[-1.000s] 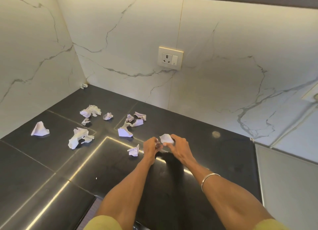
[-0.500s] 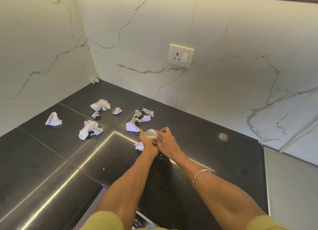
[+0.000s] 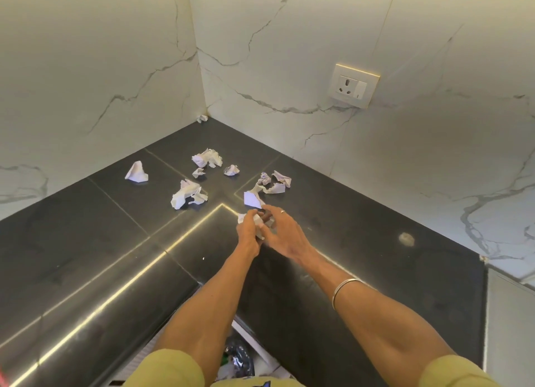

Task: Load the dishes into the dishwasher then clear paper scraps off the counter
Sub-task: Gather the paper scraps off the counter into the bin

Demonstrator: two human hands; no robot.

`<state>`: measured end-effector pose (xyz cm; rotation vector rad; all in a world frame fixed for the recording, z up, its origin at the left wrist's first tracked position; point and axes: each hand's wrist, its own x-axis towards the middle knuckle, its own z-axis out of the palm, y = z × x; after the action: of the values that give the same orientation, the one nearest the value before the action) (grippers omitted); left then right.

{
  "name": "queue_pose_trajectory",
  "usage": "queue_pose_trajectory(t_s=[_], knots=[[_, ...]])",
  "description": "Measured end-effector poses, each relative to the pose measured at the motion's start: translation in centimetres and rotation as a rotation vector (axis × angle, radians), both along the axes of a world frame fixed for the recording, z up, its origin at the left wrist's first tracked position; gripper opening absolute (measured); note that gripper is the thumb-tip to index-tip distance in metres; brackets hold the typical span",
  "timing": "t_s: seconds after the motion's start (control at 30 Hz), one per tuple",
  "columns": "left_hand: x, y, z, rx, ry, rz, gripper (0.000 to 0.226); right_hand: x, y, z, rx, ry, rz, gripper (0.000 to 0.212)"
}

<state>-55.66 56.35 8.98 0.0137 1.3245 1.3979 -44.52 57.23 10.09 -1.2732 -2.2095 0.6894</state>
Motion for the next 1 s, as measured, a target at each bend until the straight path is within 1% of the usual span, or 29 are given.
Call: queue_pose_trajectory(t_s=[0.07, 0.17, 0.3, 0.43, 0.53, 0.6, 0.63, 0.67, 0.77, 0.83, 0.87, 0.9, 1.0], knots=[[-1.4, -0.5, 0.7, 0.016, -0.002, 0.076, 0.010, 0.2, 0.1, -0.1, -0.006, 0.000, -0.025, 0.042], [-4.3, -1.4, 0.6, 0.040, -0.015, 0.194, 0.010, 1.2, 0.8, -0.5, -0.051, -0.056, -0.090, 0.043], [-7.1, -2.8, 0.1, 0.060, -0.017, 0.275, 0.010, 0.6, 1.4, -1.6, -0.106, -0.181, -0.041, 0.048], [-8.5, -3.7, -0.2, 0.085, -0.058, 0.318, 0.013, -3.8, 0.4, -2.1, -0.179, -0.224, 0.071, 0.056], [-9.5, -4.6, -0.1, 0.111, -0.120, 0.335, 0.017, -8.4, -0.6, -2.4, -0.242, -0.224, 0.223, 0.072], [-10.2, -5.5, -0.5, 0.108, -0.153, 0.324, 0.016, -11.0, -0.9, -3.1, -0.249, -0.247, 0.329, 0.080], [-10.6, -5.9, -0.8, 0.102, -0.157, 0.320, 0.013, -12.1, -1.0, -3.3, -0.260, -0.263, 0.360, 0.079], [-10.9, -6.4, -1.0, 0.097, -0.154, 0.322, 0.012, -12.9, -1.0, -3.6, -0.265, -0.291, 0.380, 0.074], [-11.8, -7.6, -1.6, 0.074, -0.159, 0.317, 0.017, -13.9, -1.2, -3.9, -0.166, -0.406, 0.389, 0.039], [-12.4, -8.2, -2.0, 0.061, -0.174, 0.318, 0.020, -13.8, -1.3, -4.1, -0.145, -0.379, 0.343, 0.021], [-12.7, -8.4, -2.1, 0.053, -0.175, 0.322, 0.021, -13.5, -1.4, -4.1, -0.159, -0.336, 0.319, 0.017], [-13.0, -8.6, -2.3, 0.042, -0.169, 0.321, 0.022, -13.4, -1.3, -4.3, -0.178, -0.305, 0.301, 0.019], [-13.4, -8.6, -2.6, 0.027, -0.168, 0.323, 0.022, -13.0, -1.3, -4.2, -0.175, -0.267, 0.223, 0.036]])
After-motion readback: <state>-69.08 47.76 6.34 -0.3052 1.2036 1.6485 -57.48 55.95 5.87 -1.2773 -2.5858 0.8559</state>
